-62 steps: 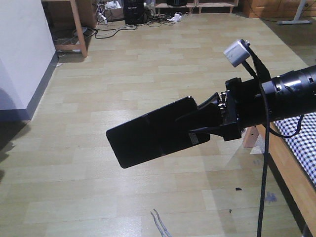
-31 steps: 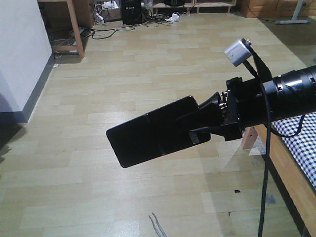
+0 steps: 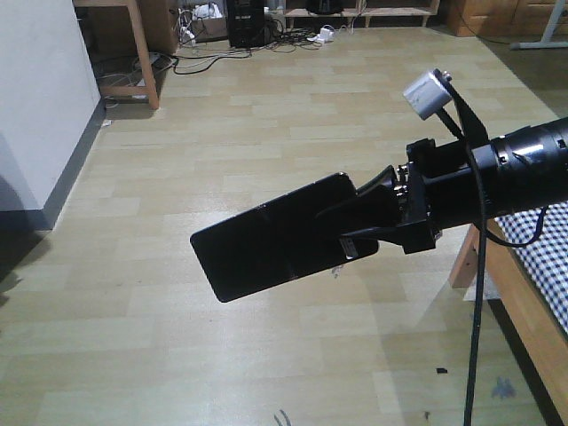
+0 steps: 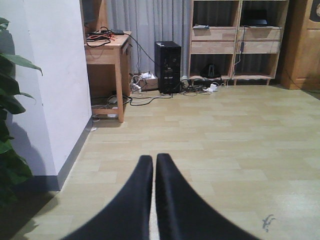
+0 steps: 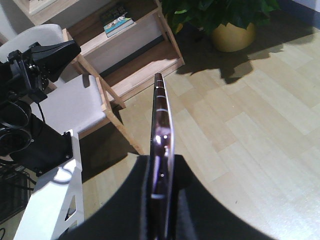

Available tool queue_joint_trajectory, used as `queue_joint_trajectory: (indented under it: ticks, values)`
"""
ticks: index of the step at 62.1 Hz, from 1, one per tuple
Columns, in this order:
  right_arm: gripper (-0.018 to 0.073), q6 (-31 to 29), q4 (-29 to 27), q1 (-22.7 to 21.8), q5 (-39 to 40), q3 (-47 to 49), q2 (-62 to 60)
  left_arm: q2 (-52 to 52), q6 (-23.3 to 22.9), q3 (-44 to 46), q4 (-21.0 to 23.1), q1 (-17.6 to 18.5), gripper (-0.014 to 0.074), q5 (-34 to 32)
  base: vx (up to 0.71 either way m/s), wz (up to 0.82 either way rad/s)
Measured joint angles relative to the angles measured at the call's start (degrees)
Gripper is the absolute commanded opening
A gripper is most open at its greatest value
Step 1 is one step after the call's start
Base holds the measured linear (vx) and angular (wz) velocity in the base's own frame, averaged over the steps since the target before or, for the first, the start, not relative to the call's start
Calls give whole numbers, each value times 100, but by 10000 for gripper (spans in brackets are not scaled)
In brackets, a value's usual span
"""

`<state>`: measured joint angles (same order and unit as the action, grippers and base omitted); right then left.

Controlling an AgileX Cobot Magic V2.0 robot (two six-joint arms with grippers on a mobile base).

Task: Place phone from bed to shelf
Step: 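Hold the phone in the right gripper while the base turns away, then keep holding the phone while driving toward the wooden shelf unit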

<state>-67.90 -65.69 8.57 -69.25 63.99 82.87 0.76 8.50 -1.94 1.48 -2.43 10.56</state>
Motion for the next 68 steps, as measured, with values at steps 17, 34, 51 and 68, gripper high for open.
queue_joint_trajectory:
  ticks: [17,34,51,68]
  values:
    - [-2,0,0,0,-6,0,0,0,0,0,0,0,1,0,27,2]
    - [-2,0,-5,0,-1,0,0,0,0,0,0,0,1,0,31,-3]
    - [-2,5,-5,0,-1,0,0,0,0,0,0,0,1,0,33,-3]
    - [-2,5,-5,0,-1,0,0,0,0,0,0,0,1,0,38,-1]
